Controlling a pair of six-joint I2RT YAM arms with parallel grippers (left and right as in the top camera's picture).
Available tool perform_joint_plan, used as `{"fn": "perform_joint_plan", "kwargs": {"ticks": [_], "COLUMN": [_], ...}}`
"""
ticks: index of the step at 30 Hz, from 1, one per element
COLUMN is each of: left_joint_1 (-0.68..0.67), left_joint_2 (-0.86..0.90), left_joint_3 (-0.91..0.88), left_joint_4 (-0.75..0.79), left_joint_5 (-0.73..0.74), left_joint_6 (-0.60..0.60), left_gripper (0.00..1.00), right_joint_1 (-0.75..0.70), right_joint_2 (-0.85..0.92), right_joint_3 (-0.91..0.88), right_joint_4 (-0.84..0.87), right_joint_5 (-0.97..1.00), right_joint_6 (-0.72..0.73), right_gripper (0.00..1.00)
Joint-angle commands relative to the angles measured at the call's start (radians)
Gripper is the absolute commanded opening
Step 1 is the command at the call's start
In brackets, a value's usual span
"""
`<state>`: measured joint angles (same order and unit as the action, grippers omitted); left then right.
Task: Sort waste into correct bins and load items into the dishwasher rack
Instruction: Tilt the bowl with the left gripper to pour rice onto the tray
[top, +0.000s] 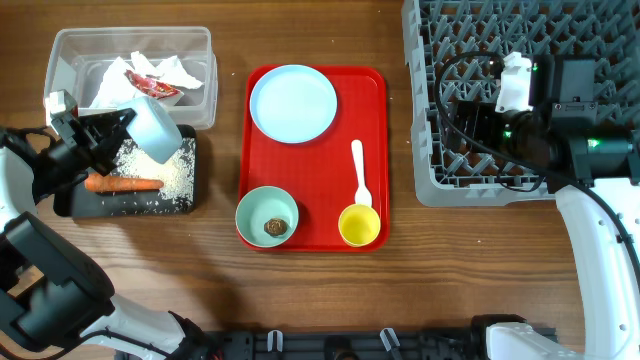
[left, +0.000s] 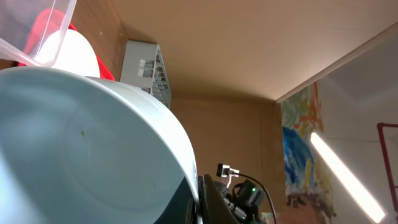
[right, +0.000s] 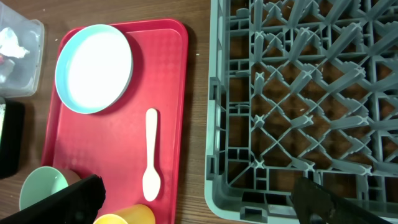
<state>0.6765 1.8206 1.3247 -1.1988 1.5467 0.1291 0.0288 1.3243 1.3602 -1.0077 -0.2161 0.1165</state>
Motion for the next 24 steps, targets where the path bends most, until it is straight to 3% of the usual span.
{"fn": "perform_joint_plan", "kwargs": {"ticks": [1,9,13,17,19,24], "left_joint_1": [0.007,-0.030,-0.042,-0.050,-0.034,-0.071], "left_joint_2": [0.007,0.006,0.006,0.006,0.006,-0.014], "left_joint_3": [-0.005,-0.005,-0.005,-0.005,-0.005,-0.002], "left_joint_4": [0.014,0.061,0.039,0.062,0.140,0.146], "left_joint_5": [0.027,0.030,0.030,0.011,-0.088,-0.022], "left_joint_6": [-0.002,-0.005,-0.069,-0.040,-0.114,-0.151], "left_gripper": [0.04,0.04,0.04,0.04,0.04,0.04], "right_joint_1": [-0.004,-0.004,-0.004,-0.004,-0.004,-0.004], "right_joint_2": [0.010,0.010,0.010,0.010,0.010,0.010], "right_joint_3": [0.021,0.021,0.021,0.021,0.021,0.021], "right_joint_4": [-0.002,0.003,0.003,0.000,-0.001,0.002], "right_joint_5": [0.013,0.014,0.026,0.076,0.075,0.076], "right_joint_6": [0.017,0.014,0.014,0.014,0.013,0.014], "right_gripper": [1.00,1.00,1.00,1.00,1.00,1.00]}}
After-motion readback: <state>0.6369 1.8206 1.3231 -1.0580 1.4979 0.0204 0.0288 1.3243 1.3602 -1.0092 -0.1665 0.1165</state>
